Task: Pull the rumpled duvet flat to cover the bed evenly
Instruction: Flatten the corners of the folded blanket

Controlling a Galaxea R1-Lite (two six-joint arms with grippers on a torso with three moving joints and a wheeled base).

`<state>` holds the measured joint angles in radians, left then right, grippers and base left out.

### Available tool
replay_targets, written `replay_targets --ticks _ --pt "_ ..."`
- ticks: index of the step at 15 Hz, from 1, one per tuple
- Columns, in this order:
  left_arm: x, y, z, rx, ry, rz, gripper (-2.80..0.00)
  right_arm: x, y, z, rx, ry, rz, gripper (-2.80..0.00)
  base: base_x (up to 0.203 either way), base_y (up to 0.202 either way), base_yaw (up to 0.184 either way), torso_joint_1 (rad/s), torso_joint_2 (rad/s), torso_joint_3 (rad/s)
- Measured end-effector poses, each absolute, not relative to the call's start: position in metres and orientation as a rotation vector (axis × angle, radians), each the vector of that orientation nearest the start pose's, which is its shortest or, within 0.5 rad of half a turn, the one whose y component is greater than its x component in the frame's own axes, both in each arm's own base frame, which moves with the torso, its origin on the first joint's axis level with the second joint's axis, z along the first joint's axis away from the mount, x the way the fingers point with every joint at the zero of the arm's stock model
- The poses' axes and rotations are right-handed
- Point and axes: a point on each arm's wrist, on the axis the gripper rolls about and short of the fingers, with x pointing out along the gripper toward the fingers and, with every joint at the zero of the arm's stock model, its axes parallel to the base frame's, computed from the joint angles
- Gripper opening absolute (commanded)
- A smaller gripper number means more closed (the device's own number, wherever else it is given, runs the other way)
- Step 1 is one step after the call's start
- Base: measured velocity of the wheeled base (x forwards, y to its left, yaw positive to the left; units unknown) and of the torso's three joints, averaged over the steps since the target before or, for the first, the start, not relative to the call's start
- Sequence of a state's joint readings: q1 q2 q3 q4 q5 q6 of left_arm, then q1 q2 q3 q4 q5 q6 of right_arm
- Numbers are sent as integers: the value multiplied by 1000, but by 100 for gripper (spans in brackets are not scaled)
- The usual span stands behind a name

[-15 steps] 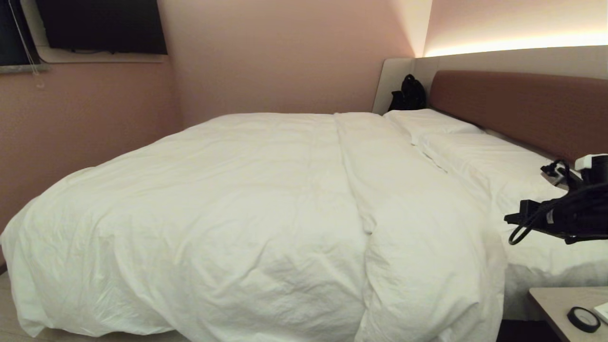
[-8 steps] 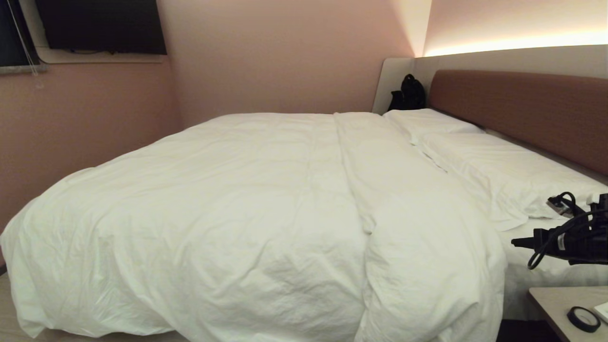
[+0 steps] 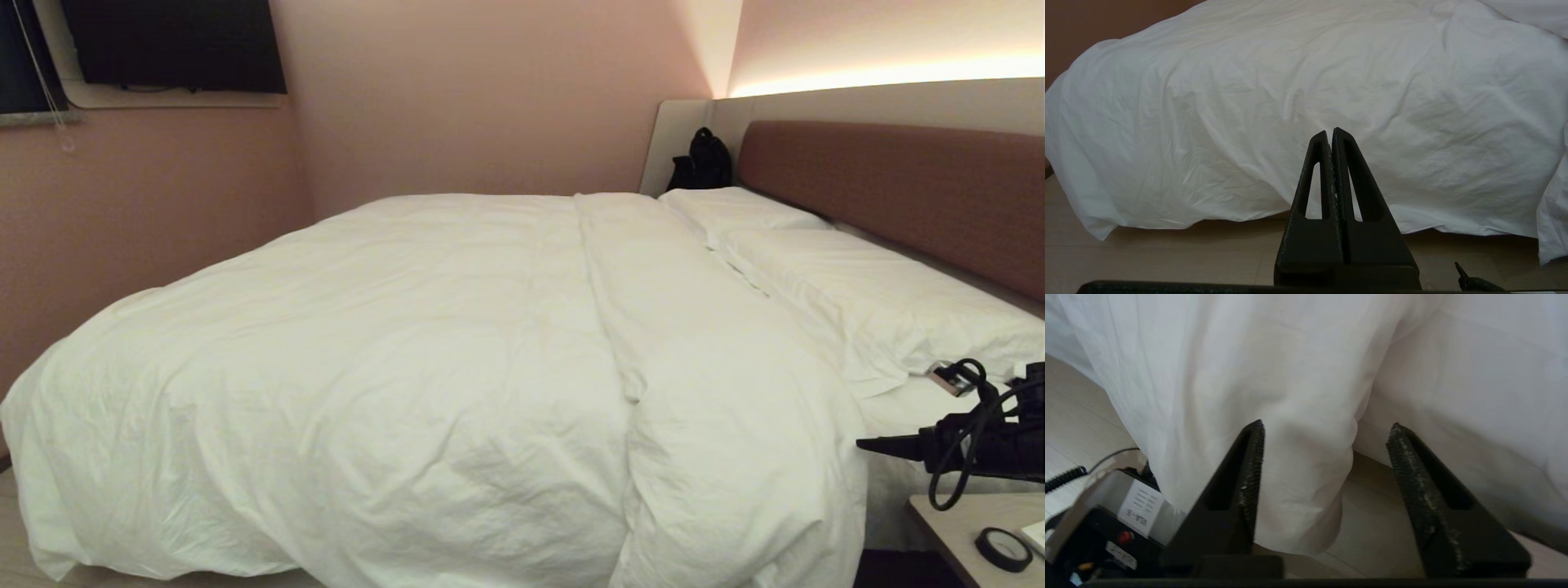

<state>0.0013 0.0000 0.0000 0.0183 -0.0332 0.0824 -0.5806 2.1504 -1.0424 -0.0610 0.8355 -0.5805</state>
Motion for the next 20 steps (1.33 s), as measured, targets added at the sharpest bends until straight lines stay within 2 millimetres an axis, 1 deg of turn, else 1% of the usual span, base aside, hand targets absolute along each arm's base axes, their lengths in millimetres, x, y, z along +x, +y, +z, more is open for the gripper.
replay_targets --ticks 3,5,8,11,15,18,19,20 --pt "-23 -1 74 82 17 -32 -280 303 -179 44 71 667 478 0 0 0 0 0 0 0" --pt "-23 -1 74 82 17 -33 -280 303 -174 42 34 664 505 0 0 0 0 0 0 0" --pt "-23 -1 74 82 17 -33 -280 310 -168 40 -3 659 539 0 0 0 0 0 0 0" --pt "-23 -1 74 82 17 -33 -280 318 -159 35 -6 669 577 0 0 0 0 0 0 0" --pt "-23 -1 74 82 17 -33 -280 335 -147 29 -6 690 626 0 0 0 0 0 0 0" --pt "-23 -1 74 82 17 -33 -280 340 -142 23 -4 715 637 0 0 0 0 0 0 0" --pt "-23 -1 74 82 17 -33 -280 341 -141 21 -8 723 634 -280 0 0 0 0 0 0" --pt "-23 -1 74 82 17 -33 -280 342 -140 20 -13 730 632 -280 0 0 0 0 0 0"
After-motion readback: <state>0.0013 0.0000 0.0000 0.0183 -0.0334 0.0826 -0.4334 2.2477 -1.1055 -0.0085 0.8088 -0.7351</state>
